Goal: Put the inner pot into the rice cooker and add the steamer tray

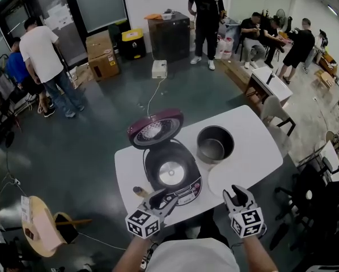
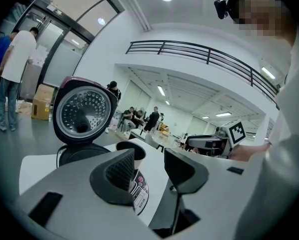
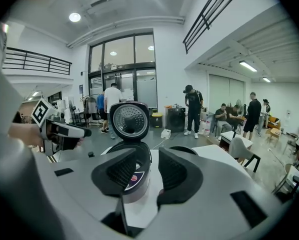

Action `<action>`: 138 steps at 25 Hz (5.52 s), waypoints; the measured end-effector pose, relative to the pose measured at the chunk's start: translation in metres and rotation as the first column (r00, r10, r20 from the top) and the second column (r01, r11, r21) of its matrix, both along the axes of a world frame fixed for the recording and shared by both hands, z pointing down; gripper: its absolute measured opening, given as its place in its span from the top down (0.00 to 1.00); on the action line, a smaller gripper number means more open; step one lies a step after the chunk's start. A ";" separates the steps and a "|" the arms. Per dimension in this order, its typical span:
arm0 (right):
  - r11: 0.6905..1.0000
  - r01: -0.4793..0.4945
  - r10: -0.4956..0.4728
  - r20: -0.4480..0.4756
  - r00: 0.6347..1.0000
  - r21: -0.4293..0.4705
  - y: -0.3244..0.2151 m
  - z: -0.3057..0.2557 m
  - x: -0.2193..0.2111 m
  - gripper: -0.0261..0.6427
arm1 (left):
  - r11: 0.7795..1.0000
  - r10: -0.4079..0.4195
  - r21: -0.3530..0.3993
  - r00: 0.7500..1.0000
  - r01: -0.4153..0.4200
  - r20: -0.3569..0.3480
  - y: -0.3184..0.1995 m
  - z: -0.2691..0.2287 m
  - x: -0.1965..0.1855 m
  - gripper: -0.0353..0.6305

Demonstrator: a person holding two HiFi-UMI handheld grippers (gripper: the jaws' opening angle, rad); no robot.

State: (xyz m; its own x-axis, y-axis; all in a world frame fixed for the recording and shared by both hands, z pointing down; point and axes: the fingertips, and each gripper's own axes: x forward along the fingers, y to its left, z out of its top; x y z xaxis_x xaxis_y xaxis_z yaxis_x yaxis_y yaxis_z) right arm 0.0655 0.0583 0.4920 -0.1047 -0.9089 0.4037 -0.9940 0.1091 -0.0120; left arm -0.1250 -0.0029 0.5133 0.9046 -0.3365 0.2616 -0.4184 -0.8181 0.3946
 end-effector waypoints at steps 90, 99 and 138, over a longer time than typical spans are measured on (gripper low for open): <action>0.870 0.082 -0.077 0.029 0.997 -0.487 -0.291 0.286 0.265 0.86 | 0.637 -0.484 -0.258 0.637 0.726 0.599 -0.207 0.280 0.261 0.78; 0.893 0.094 -0.116 -0.022 0.993 -0.440 -0.283 0.237 0.258 0.86 | 0.653 -0.505 -0.253 0.659 0.714 0.558 -0.193 0.246 0.256 0.76; 0.948 0.211 -0.215 0.007 0.977 -0.237 -0.222 0.090 0.117 0.86 | 0.586 -0.703 -0.118 0.574 0.802 0.420 -0.117 0.089 0.115 0.76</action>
